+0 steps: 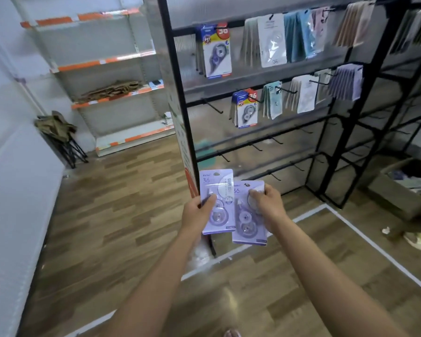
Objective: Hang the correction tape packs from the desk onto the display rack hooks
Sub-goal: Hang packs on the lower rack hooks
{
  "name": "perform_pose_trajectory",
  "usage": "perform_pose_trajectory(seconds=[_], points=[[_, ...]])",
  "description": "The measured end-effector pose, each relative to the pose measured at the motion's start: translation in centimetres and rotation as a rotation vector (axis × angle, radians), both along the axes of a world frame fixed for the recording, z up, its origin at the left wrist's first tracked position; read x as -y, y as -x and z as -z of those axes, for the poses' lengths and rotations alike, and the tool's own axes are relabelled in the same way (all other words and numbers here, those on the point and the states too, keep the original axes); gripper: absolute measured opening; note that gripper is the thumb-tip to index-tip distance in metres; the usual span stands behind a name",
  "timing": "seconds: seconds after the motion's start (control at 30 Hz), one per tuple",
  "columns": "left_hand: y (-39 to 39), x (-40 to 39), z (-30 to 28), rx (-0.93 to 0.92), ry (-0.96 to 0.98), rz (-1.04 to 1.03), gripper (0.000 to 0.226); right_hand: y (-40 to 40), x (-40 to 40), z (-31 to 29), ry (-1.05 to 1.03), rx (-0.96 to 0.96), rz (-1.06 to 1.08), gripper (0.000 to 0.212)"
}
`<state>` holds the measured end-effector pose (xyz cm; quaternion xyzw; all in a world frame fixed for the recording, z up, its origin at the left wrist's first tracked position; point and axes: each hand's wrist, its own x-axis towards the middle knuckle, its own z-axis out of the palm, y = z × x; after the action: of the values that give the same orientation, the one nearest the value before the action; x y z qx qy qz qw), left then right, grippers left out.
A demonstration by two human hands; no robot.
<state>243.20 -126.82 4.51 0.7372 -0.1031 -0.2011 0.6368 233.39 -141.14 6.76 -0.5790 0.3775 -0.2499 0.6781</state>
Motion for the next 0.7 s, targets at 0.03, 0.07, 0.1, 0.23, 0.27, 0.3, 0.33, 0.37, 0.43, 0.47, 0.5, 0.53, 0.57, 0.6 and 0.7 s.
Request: perform_pose_trajectory(seconds=[0.03,0.07,0.1,0.23,0.27,0.3,0.33,0.37,0.43,0.47,0.5,0.53,0.57,0.6,0.7], points=[[-0.9,1.6,-0.2,0.019,0.022,0.033,0.014,-0.9,1.4,0.0,-0.003,0.003,0.008,0.014],[-1.9,3.1,-0.4,0.043,0.044,0.071,0.017,-1.7,2.8,-0.1,-0.005,0.004,0.01,0.014],[-3.0,4.7,-0.6,0.062,0.064,0.11,0.023,-2.7,4.2,-0.1,0.0,0.0,0.014,0.015],[-7.4,10.1,-1.5,0.077,0.082,0.157,0.026,-6.8,9.1,-1.0,0.041,0.024,0.05,0.02],[-8.4,11.2,-1.7,0.078,0.079,0.144,0.019,-7.8,10.1,-1.2,0.053,0.028,0.058,0.02],[-9.3,12.2,-1.6,0.091,0.073,0.128,0.011,-8.7,11.0,-1.3,0.062,0.023,0.057,0.017],[-10.0,13.1,-1.5,0.098,0.077,0.108,0.003,-9.6,11.8,-1.3,0.062,0.016,0.049,0.013],[-10.7,14.0,-1.5,0.099,0.083,0.08,0.006,-10.6,12.6,-1.2,0.061,0.013,0.037,0.009],[-12.4,16.0,-1.5,0.083,0.089,0.012,0.012,-12.6,14.5,-1.3,0.074,0.007,0.023,0.01],[-13.4,17.0,-1.6,0.084,0.097,-0.019,0.014,-13.6,15.6,-1.4,0.097,0.0,0.024,0.012],[-14.2,17.9,-1.7,0.09,0.105,-0.044,0.014,-14.6,16.7,-1.6,0.135,-0.003,0.02,0.012],[-15.0,18.8,-1.6,0.095,0.109,-0.063,0.015,-15.5,17.9,-1.8,0.174,0.001,0.015,0.01],[-15.7,19.7,-1.6,0.102,0.105,-0.08,0.017,-16.4,19.1,-2.0,0.201,0.011,0.015,0.008],[-16.4,20.6,-1.6,0.109,0.095,-0.098,0.018,-17.3,20.3,-2.2,0.216,0.028,0.015,0.008],[-18.0,22.9,-1.6,0.115,0.114,-0.161,0.017,-19.9,23.6,-3.3,0.25,0.09,-0.008,0.016]])
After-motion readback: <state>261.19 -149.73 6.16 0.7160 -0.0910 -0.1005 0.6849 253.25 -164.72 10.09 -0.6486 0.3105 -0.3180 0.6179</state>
